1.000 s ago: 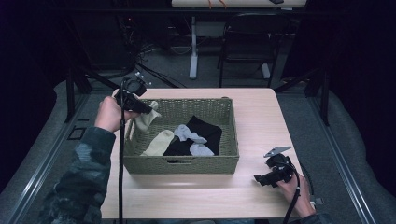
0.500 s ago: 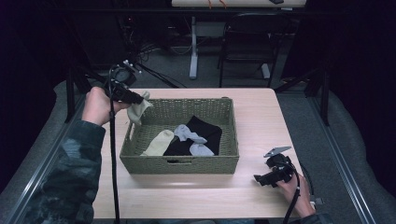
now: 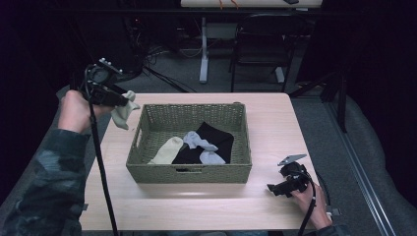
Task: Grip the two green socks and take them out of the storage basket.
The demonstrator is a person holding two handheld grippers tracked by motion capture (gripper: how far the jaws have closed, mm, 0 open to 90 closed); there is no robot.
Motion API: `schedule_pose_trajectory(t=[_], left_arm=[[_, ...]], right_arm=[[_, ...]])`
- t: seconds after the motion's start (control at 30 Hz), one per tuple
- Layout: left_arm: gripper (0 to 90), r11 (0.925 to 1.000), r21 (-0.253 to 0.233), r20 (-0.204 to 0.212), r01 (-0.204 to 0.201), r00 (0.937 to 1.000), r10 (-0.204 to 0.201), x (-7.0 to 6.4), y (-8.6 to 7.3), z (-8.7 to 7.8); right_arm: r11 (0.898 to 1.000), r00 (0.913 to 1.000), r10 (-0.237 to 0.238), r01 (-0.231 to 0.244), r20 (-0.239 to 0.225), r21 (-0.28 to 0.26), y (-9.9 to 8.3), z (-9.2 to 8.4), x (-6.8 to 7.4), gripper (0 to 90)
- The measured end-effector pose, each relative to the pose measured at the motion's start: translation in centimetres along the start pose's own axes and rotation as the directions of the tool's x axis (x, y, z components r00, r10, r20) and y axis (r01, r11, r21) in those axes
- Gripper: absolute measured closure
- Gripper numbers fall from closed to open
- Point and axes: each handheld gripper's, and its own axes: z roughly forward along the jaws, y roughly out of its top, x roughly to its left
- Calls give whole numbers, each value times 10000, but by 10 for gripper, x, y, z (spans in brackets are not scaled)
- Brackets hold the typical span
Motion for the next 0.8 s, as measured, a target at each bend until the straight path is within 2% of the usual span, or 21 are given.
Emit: schedule_pose_trajectory(t=[0.2,0.33,0.53,0.8], left_arm=[[826,9993,134,-204,355,9992,-352,15,-16,-6],[826,9977,272,-281,624,9977,-616,24,-27,-2],[826,9934,535,-310,1019,9945,-1003,35,-43,14],[825,9851,771,-33,1535,9881,-1537,45,-63,42]], right_arm=[[10000,10000,55,-55,-66,-26,0,0,0,23],[10000,10000,48,-48,-78,-19,0,1,0,23],[9999,9999,91,-91,-65,-47,0,1,0,23],[9999,9999,122,-122,-105,-72,0,1,0,23]])
